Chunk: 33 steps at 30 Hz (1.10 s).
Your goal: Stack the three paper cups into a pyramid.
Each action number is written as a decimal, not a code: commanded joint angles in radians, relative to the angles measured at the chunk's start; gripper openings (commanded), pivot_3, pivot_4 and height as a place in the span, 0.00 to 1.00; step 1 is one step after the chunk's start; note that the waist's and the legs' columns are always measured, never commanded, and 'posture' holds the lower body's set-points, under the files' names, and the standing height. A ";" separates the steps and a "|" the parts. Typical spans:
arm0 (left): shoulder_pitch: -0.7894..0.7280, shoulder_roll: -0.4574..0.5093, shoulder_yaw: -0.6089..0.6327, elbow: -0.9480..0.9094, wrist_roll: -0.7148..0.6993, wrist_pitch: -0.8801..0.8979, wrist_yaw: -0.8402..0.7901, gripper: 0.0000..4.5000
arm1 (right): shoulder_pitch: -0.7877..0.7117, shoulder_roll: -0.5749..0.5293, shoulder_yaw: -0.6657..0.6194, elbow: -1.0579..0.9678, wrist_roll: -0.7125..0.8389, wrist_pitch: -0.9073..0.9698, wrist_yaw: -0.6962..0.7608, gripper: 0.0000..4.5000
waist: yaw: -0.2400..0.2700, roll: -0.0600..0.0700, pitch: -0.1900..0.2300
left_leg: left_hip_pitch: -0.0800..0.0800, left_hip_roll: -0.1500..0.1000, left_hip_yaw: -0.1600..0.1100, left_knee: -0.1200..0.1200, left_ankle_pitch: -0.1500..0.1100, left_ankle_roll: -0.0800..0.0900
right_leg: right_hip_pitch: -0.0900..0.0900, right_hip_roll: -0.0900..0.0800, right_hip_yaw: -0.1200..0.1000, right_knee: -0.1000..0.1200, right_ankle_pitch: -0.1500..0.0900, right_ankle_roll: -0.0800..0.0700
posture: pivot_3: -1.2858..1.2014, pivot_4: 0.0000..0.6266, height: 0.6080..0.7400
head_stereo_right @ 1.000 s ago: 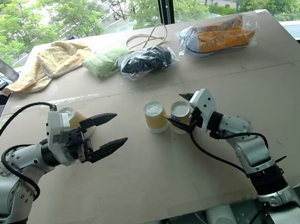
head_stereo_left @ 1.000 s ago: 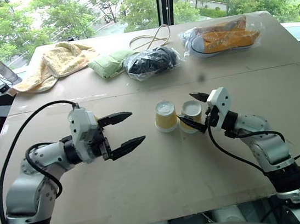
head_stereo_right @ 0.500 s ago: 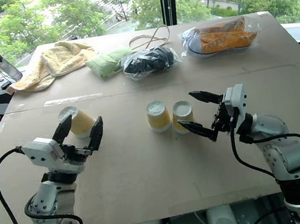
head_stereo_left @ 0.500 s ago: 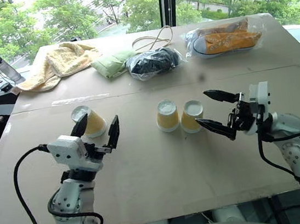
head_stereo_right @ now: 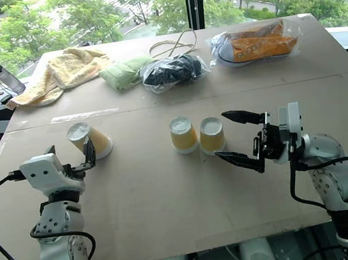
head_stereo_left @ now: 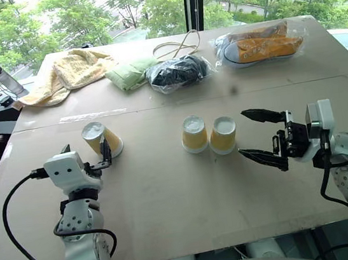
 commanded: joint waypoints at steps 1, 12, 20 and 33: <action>-0.026 0.026 -0.005 0.035 -0.006 -0.005 -0.010 1.00 | 0.021 0.001 -0.037 -0.029 0.010 -0.023 -0.014 0.99 | 0.001 0.000 0.000 | 0.000 0.000 0.000 0.000 0.000 0.000 | 0.000 0.000 0.000 0.000 0.000 0.000 | 0.52 0.24 1.00; -0.148 0.095 -0.030 0.160 -0.004 -0.037 -0.056 1.00 | 0.043 0.001 -0.028 -0.057 0.000 -0.024 -0.048 0.99 | 0.003 0.000 0.000 | 0.000 0.000 -0.001 0.000 0.000 0.000 | 0.000 0.000 -0.001 0.001 0.000 0.000 | 0.52 0.24 1.00; -0.246 0.108 -0.039 0.256 0.012 -0.084 -0.037 1.00 | 0.039 0.000 -0.029 -0.048 -0.007 -0.032 -0.048 0.99 | 0.003 0.000 0.000 | 0.000 0.000 -0.001 0.000 0.000 0.000 | 0.000 -0.001 -0.001 0.001 0.000 0.000 | 0.52 0.24 1.00; -0.296 0.105 -0.061 0.236 -0.002 -0.120 -0.037 0.56 | 0.047 0.009 -0.027 -0.035 -0.024 -0.056 -0.049 1.00 | 0.003 0.000 0.000 | 0.000 0.000 -0.001 0.000 0.000 0.000 | 0.000 -0.002 -0.001 0.001 0.000 0.000 | 0.52 0.24 1.00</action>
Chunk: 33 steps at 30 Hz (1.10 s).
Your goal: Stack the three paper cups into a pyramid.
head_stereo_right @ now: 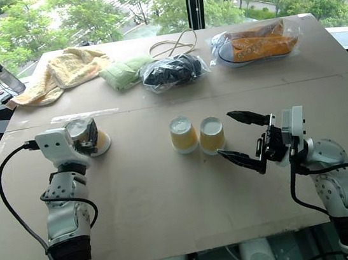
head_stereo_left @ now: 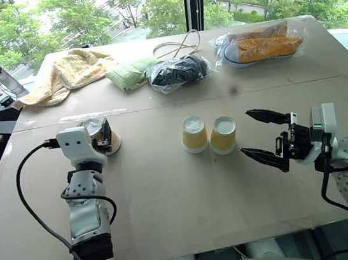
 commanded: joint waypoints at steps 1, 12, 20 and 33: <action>-0.043 0.016 -0.024 -0.050 -0.034 -0.027 -0.048 0.56 | 0.000 0.004 -0.017 -0.020 0.003 -0.024 -0.005 1.00 | 0.001 0.000 0.000 | 0.000 0.000 0.000 0.000 0.000 0.000 | 0.000 0.000 0.000 0.000 0.000 0.000 | 0.52 0.24 1.00; -0.317 0.225 -0.250 -0.226 -0.394 0.358 -0.623 0.56 | 0.064 -0.042 -0.125 0.002 0.024 -0.032 -0.003 1.00 | 0.011 0.000 0.001 | -0.001 -0.001 0.000 0.002 0.000 0.000 | 0.000 0.002 -0.001 -0.001 0.000 0.000 | 0.52 0.24 1.00; -0.579 0.170 -0.414 -0.077 -0.447 0.473 -0.895 0.56 | 0.140 -0.039 -0.139 -0.024 0.002 -0.054 -0.017 1.00 | 0.013 0.000 0.001 | -0.001 -0.002 0.001 0.004 0.000 0.000 | 0.000 0.005 0.001 0.000 0.000 0.000 | 0.52 0.24 1.00; -0.620 0.125 -0.484 0.058 -0.327 0.399 -0.998 0.56 | 0.188 -0.042 -0.150 -0.097 0.015 -0.035 -0.083 1.00 | -0.001 0.001 0.002 | -0.002 -0.001 0.000 0.005 0.000 0.000 | 0.000 0.006 0.001 0.000 0.000 0.000 | 0.52 0.24 1.00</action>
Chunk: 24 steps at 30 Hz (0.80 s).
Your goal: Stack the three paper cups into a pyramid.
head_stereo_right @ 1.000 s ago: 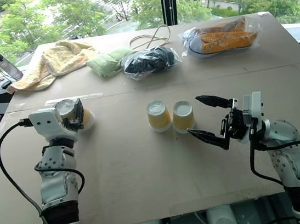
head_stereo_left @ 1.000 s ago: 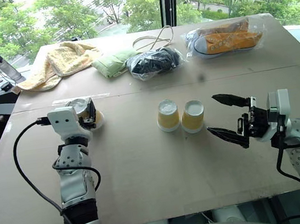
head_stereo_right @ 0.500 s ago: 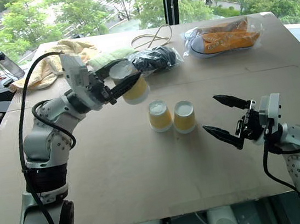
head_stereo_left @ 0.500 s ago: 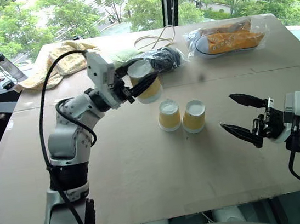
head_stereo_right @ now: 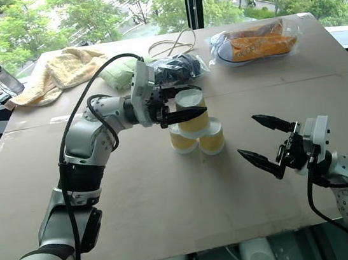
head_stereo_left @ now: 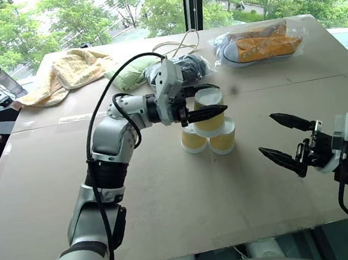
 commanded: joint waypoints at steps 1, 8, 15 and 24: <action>-0.030 -0.015 0.018 0.004 0.015 -0.039 -0.008 0.56 | 0.004 -0.008 -0.023 -0.051 0.017 -0.004 -0.016 1.00 | 0.001 0.000 0.000 | 0.000 0.000 0.000 0.000 0.000 0.000 | 0.000 0.000 0.000 0.000 0.000 0.000 | 0.52 0.24 1.00; -0.010 -0.043 0.007 0.031 0.063 -0.093 -0.006 0.56 | 0.002 -0.015 -0.023 -0.052 0.021 0.002 -0.020 1.00 | 0.001 0.000 0.000 | 0.000 0.000 0.000 0.000 0.000 0.000 | 0.000 0.000 0.000 0.000 0.000 0.000 | 0.52 0.24 1.00; 0.007 -0.078 0.026 0.054 0.067 -0.112 0.014 0.56 | -0.005 -0.015 -0.019 -0.037 0.018 -0.007 -0.007 1.00 | 0.002 0.000 0.000 | 0.000 0.000 0.000 0.001 0.000 0.000 | 0.000 0.000 0.000 0.000 0.000 0.000 | 0.52 0.24 1.00; 0.027 -0.095 0.046 0.030 0.060 -0.151 0.014 0.99 | -0.003 -0.016 -0.022 -0.020 0.018 -0.014 0.016 1.00 | 0.002 0.000 0.000 | 0.000 0.000 0.000 0.001 0.000 0.000 | 0.000 0.000 0.000 0.001 0.000 0.000 | 0.52 0.24 1.00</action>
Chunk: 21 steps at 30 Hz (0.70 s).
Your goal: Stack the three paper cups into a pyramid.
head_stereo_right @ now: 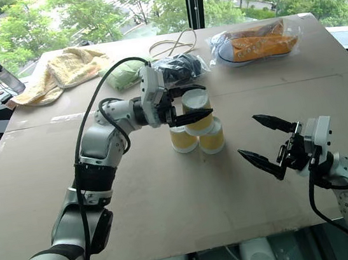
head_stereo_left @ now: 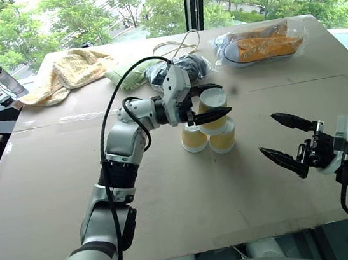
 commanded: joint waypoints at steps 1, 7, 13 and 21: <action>0.002 -0.005 0.035 -0.038 -0.031 -0.012 -0.003 0.99 | -0.005 -0.008 -0.022 -0.003 0.013 -0.016 0.012 1.00 | 0.000 0.000 0.000 | 0.000 0.000 0.000 0.000 0.000 0.000 | 0.000 0.000 0.000 0.000 0.000 0.000 | 0.52 0.24 1.00; 0.008 0.035 0.050 -0.072 -0.018 0.001 0.003 0.99 | -0.006 -0.009 -0.025 0.011 0.011 -0.023 0.024 1.00 | -0.001 0.000 0.000 | 0.000 0.000 0.000 0.000 0.000 0.000 | 0.000 0.000 0.000 0.000 0.000 0.000 | 0.52 0.24 1.00; 0.006 0.060 0.135 -0.178 -0.139 0.084 0.019 0.99 | -0.002 -0.008 -0.029 0.015 0.012 -0.021 0.026 1.00 | 0.000 0.000 0.000 | 0.000 0.000 0.000 0.000 0.000 0.000 | 0.000 0.000 0.000 0.000 0.000 0.000 | 0.52 0.24 1.00; 0.187 0.236 0.305 -0.402 -0.336 0.318 0.062 0.99 | 0.052 0.003 -0.051 0.114 -0.005 -0.055 0.061 1.00 | -0.006 0.001 0.000 | 0.001 0.001 0.000 0.000 0.000 0.000 | 0.000 0.000 0.001 0.001 0.000 0.000 | 0.52 0.24 1.00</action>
